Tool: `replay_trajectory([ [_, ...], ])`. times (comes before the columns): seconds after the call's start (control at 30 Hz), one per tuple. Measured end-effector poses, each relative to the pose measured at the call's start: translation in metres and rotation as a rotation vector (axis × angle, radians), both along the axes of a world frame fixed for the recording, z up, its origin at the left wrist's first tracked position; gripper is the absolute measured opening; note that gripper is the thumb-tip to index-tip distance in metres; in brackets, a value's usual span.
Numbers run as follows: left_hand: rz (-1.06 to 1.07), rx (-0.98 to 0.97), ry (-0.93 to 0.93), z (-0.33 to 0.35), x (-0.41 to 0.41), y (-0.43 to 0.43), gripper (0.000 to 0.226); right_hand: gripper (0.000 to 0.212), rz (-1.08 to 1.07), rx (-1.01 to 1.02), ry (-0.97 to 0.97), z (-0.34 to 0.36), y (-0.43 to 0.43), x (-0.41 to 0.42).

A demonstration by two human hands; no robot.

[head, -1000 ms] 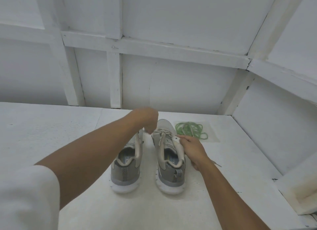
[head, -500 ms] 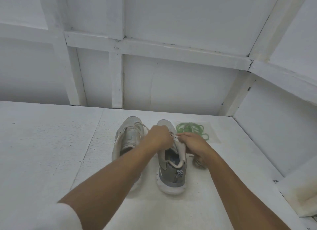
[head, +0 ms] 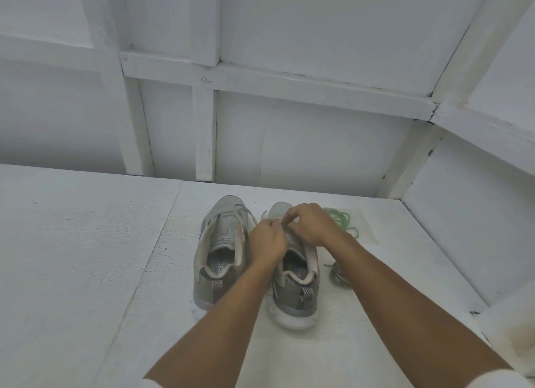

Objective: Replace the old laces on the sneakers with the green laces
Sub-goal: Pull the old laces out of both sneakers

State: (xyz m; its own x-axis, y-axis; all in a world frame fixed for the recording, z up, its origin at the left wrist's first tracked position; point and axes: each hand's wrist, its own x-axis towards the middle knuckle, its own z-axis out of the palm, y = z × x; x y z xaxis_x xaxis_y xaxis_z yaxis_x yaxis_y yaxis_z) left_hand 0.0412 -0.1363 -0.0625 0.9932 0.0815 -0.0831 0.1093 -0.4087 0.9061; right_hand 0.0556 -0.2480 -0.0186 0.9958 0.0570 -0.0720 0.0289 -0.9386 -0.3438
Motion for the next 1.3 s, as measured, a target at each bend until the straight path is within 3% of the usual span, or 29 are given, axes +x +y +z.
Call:
replay_trajectory([
  [0.3, 0.093, -0.144, 0.038, -0.012, 0.001, -0.001, 0.034, 0.012, -0.013, -0.336, -0.037, -0.002, 0.011, 0.008],
  [0.4, 0.092, -0.155, 0.013, -0.011, -0.001, -0.001, 0.034, 0.020, -0.143, -0.465, -0.073, 0.011, -0.003, 0.013],
  [0.5, 0.097, -0.152, 0.004, -0.012, 0.000, -0.001, 0.034, 0.031, -0.274, -0.415, 0.009, 0.019, -0.016, 0.015],
  [0.6, 0.110, -0.169, 0.015, -0.014, 0.001, -0.002, 0.032, 0.038, -0.164, -0.230, 0.038, 0.013, -0.006, 0.014],
  [0.7, 0.117, -0.181, 0.020, -0.015, 0.000, -0.002, 0.033, 0.028, -0.017, -0.279, 0.037, 0.003, 0.010, 0.013],
  [0.8, 0.119, -0.194, 0.013, -0.016, 0.000, -0.002, 0.032, 0.016, 0.001, -0.355, 0.035, -0.001, 0.012, 0.012],
  [1.03, 0.142, -0.216, 0.011, -0.016, 0.000, -0.003, 0.032, 0.027, -0.430, -0.294, -0.142, 0.031, -0.029, 0.016],
  [1.17, 0.141, -0.217, 0.008, -0.014, 0.000, -0.003, 0.032, 0.047, -0.156, -0.177, -0.013, 0.013, -0.010, 0.016],
  [1.3, 0.134, -0.208, -0.002, -0.014, 0.000, -0.002, 0.031, 0.021, -0.010, -0.318, 0.055, -0.008, 0.010, 0.015],
])
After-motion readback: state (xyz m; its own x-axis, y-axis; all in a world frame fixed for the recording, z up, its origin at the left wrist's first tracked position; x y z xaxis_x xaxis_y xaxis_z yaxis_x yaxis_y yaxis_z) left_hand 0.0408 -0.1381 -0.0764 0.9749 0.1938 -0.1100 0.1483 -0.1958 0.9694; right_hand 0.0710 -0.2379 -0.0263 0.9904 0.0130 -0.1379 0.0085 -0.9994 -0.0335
